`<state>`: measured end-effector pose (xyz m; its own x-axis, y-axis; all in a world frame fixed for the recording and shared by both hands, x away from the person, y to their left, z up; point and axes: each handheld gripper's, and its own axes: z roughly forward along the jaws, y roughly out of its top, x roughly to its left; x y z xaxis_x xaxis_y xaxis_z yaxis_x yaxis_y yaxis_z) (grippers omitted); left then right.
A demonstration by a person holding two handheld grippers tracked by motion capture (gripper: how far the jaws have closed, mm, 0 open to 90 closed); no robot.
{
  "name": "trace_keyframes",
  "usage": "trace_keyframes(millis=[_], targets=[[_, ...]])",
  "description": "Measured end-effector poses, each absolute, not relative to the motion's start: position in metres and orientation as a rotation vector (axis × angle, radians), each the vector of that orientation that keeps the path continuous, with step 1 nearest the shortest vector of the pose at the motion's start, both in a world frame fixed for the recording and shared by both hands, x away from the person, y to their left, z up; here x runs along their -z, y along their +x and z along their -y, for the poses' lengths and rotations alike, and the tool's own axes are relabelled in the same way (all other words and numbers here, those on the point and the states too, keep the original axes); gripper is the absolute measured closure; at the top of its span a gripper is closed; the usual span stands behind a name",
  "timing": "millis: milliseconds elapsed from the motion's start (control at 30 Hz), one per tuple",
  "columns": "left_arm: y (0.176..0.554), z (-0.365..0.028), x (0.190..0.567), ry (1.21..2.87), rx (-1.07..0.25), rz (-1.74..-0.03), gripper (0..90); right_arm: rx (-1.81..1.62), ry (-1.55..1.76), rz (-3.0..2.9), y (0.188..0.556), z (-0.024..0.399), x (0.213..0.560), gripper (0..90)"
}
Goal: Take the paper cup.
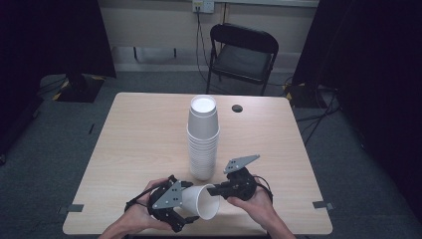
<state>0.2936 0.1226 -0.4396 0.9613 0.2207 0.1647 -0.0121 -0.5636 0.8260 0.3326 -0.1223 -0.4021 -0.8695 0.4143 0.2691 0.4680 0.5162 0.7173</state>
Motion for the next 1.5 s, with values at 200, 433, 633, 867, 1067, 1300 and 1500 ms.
trace_keyframes(millis=[200,433,633,867,1067,1300,1500], targets=[[0.289,-0.118,0.442,2.172,-0.403,-0.165,9.0,1.304,-0.827,2.642,0.332,0.120,0.402,87.1],[0.291,-0.117,0.442,2.133,-0.414,-0.199,12.6,1.375,-0.883,2.601,0.332,0.123,0.399,86.6],[0.294,-0.120,0.443,2.043,-0.324,-0.282,13.7,1.453,-0.900,2.571,0.334,0.122,0.390,82.6],[0.299,-0.125,0.442,1.965,-0.216,-0.369,14.0,1.604,-0.871,2.509,0.336,0.120,0.384,77.9],[0.300,-0.125,0.443,1.962,-0.210,-0.376,14.0,1.633,-0.907,2.475,0.337,0.122,0.386,80.8],[0.297,-0.121,0.445,2.024,-0.239,-0.359,16.3,1.562,-0.929,2.501,0.337,0.118,0.386,85.0],[0.296,-0.121,0.442,1.992,-0.263,-0.344,15.5,1.518,-0.937,2.531,0.336,0.114,0.387,85.4]])
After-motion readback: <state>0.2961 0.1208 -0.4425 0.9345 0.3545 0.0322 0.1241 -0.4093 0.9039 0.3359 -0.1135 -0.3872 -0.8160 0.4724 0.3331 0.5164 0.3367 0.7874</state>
